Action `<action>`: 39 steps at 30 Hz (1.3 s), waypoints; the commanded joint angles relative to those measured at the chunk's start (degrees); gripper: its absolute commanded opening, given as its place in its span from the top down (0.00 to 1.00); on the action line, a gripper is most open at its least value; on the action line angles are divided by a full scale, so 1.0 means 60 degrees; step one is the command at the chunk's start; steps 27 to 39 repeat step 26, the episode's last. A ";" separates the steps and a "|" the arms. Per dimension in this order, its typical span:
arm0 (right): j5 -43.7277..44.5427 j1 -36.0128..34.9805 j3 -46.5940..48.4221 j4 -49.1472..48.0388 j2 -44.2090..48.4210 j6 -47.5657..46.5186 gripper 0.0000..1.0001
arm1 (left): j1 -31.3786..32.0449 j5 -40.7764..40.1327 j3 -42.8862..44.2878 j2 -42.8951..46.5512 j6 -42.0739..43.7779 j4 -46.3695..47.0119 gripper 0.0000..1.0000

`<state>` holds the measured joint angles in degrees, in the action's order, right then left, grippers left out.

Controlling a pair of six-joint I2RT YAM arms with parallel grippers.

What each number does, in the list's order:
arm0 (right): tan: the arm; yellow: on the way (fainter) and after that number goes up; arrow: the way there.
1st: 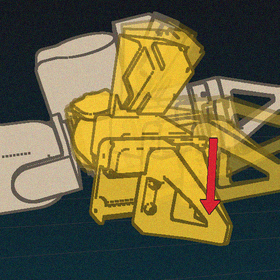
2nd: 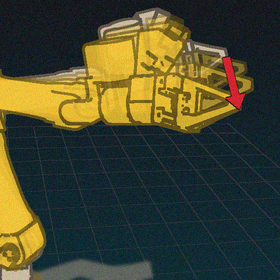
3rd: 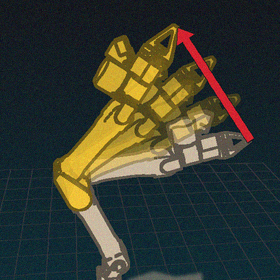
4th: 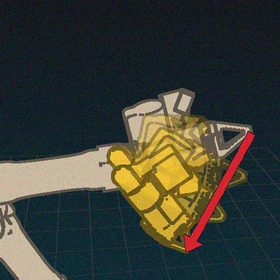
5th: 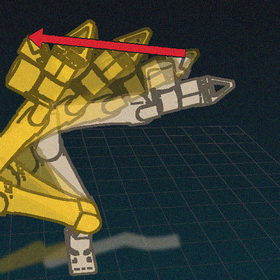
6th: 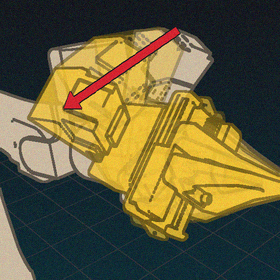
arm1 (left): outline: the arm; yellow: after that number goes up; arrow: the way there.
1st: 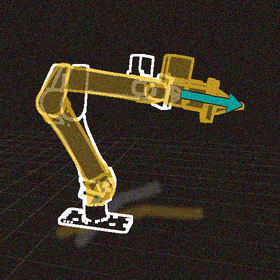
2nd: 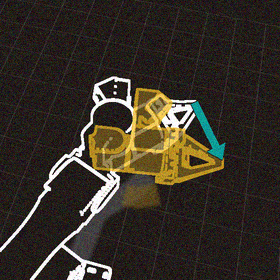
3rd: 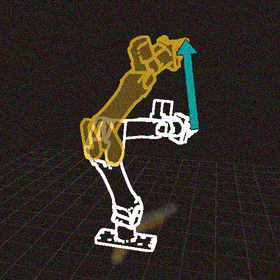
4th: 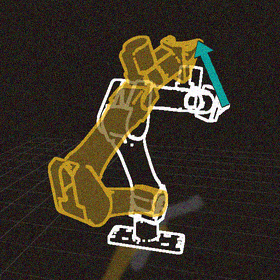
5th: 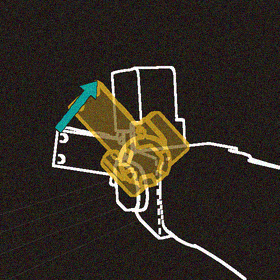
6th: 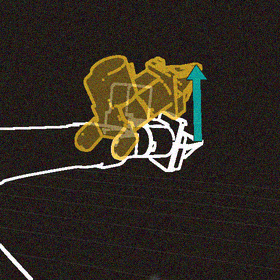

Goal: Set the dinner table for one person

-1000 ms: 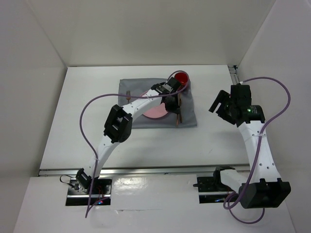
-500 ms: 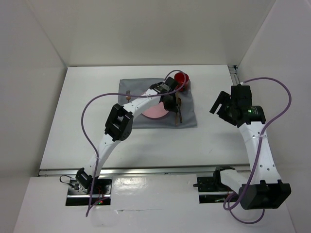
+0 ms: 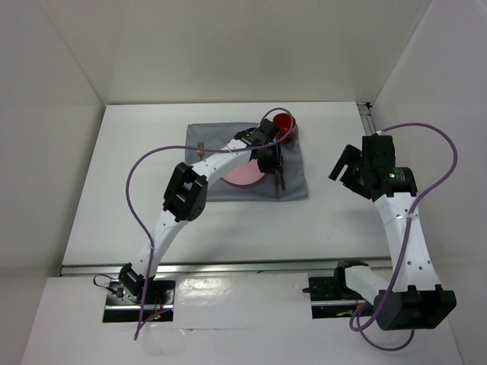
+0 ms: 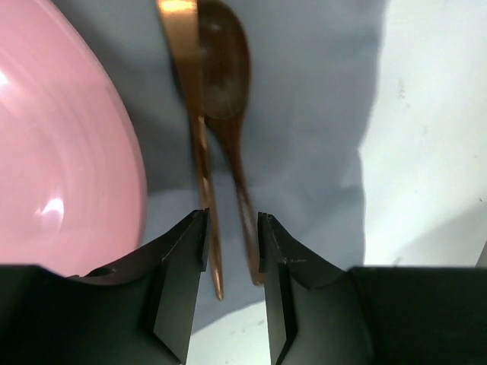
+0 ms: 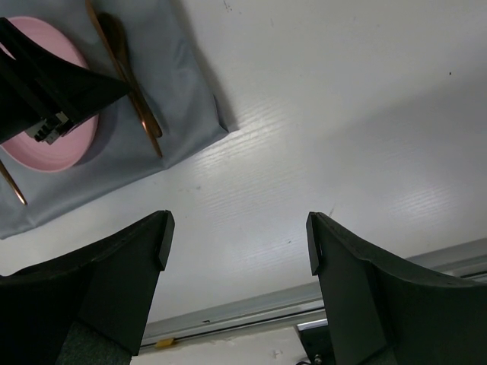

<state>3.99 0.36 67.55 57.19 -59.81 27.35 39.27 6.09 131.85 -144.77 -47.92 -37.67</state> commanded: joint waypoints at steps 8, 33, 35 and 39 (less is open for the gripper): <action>0.0185 -0.0031 0.0301 -0.0024 0.0286 0.0347 0.08 | 0.0619 0.0157 -0.0908 0.3979 0.1496 -0.0210 0.52; -0.0021 -0.0031 -0.0111 -0.1709 -0.0504 0.0172 0.00 | -0.2163 -0.4118 -0.8263 1.2305 0.3474 -0.1252 0.09; -0.0021 -0.0031 -0.0111 -0.1709 -0.0504 0.0172 0.00 | -0.2163 -0.4118 -0.8263 1.2305 0.3474 -0.1252 0.09; -0.0021 -0.0031 -0.0111 -0.1709 -0.0504 0.0172 0.00 | -0.2163 -0.4118 -0.8263 1.2305 0.3474 -0.1252 0.09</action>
